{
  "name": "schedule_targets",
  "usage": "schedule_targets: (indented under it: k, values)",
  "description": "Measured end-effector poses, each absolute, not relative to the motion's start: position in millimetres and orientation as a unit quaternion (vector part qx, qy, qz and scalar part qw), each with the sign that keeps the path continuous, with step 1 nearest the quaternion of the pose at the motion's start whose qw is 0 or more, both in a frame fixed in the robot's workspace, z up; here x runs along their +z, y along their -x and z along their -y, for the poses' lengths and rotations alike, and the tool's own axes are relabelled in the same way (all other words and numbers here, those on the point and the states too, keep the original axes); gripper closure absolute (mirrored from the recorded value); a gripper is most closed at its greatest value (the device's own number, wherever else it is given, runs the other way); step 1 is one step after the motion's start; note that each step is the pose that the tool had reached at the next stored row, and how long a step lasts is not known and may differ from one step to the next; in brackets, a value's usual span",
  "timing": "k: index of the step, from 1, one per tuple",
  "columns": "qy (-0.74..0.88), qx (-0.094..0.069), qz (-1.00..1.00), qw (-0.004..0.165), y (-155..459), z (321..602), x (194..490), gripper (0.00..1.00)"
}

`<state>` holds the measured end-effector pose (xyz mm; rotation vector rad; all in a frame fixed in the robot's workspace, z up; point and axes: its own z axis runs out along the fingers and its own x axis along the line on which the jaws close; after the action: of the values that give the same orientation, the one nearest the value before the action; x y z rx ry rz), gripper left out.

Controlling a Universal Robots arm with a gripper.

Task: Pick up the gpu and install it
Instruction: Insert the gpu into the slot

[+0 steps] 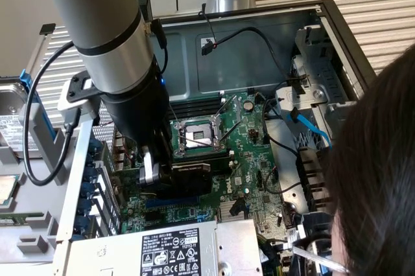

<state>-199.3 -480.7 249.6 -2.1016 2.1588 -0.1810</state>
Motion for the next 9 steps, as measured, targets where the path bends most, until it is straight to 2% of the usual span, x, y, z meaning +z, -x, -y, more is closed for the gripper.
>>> schedule_targets:
  k: [9]
  values:
    - [0.695,-0.063,-0.714,0.065,203.3,480.7,247.6,0.73]
